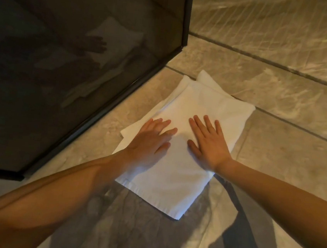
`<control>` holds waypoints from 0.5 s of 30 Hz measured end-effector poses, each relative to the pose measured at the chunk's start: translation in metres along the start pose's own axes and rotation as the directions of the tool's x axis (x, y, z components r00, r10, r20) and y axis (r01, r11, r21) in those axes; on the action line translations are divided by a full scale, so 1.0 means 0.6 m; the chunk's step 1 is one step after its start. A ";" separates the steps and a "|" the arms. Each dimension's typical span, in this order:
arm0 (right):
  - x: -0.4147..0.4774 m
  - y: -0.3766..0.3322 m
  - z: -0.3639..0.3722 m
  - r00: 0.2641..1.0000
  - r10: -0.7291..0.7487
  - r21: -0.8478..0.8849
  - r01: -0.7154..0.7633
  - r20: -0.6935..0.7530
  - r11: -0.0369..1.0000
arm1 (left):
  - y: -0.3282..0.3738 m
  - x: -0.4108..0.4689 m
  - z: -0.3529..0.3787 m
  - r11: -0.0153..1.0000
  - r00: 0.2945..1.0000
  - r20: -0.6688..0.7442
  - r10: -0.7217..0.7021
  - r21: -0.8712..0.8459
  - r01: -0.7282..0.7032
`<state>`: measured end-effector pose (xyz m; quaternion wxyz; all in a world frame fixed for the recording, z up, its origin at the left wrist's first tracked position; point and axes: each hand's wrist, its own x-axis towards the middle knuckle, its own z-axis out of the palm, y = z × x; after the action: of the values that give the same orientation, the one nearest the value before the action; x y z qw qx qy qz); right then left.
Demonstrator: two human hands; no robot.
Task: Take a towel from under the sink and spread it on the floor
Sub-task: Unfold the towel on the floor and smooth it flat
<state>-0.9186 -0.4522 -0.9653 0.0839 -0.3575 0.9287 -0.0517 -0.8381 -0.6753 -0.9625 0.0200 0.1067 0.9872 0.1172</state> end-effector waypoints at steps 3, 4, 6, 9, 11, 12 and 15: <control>0.002 0.004 0.001 1.000 -0.013 0.029 0.013 0.001 0.999 | -0.025 0.028 -0.016 0.967 0.960 -0.155 -0.233 -0.142 0.212; 0.003 0.007 0.000 1.000 -0.024 0.033 0.024 0.002 0.999 | -0.033 0.036 -0.020 0.921 0.928 -0.116 -0.354 -0.215 0.325; 0.005 0.014 -0.001 0.999 -0.053 0.036 0.053 0.002 0.998 | -0.044 0.050 -0.020 0.806 0.855 0.004 -0.518 -0.331 0.490; 0.007 0.022 -0.001 0.997 -0.078 0.027 0.078 0.000 0.997 | -0.049 0.062 -0.018 0.769 0.827 0.065 -0.559 -0.333 0.546; 0.007 0.023 0.001 0.997 -0.079 0.022 0.079 -0.005 0.997 | -0.051 0.069 -0.020 0.736 0.813 0.073 -0.578 -0.384 0.557; 0.007 0.023 0.002 0.997 -0.079 0.021 0.079 -0.007 0.997 | -0.052 0.071 -0.023 0.710 0.805 0.074 -0.588 -0.429 0.558; 0.008 0.025 0.002 0.997 -0.080 0.012 0.080 -0.003 0.997 | -0.052 0.071 -0.034 0.635 0.797 0.080 -0.598 -0.560 0.533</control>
<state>-0.9315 -0.4444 -0.9696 0.0830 -0.3940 0.9133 -0.0610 -0.8875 -0.7006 -0.9506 0.0300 -0.2255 0.8912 0.3925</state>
